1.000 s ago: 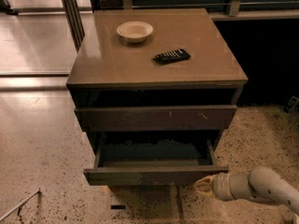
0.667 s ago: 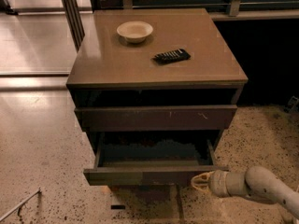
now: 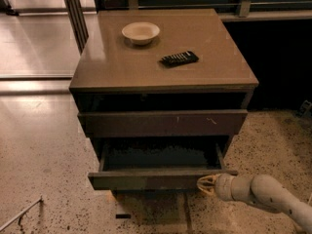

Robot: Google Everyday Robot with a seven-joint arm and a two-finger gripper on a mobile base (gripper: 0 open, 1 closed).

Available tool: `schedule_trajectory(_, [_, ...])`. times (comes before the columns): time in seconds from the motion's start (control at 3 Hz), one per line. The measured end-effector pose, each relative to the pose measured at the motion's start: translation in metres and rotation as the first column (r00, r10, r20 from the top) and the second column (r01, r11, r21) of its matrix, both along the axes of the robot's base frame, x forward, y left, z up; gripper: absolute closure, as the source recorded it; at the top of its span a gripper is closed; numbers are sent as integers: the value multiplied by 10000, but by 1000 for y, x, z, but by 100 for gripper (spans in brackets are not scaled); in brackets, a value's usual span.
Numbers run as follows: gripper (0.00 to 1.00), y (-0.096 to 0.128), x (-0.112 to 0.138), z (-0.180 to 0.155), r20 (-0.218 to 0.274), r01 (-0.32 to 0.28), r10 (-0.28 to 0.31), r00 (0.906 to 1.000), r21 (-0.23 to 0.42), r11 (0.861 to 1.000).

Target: Close middle drawer

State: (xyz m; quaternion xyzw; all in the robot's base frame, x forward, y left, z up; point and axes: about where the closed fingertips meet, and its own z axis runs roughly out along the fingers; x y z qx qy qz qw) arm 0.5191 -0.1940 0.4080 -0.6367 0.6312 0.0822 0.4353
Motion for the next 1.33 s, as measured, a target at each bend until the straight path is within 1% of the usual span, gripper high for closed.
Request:
schedule_trajectory(0.33, [100, -5, 16, 1, 460, 322, -315, 9984, -130, 9994])
schedule_trajectory(0.67, [100, -12, 33, 2, 723, 671, -641, 9953, -405, 9969])
schedule_trajectory(1.33, [100, -19, 66, 8, 856, 1187, -1094, 9903, -1122, 9866])
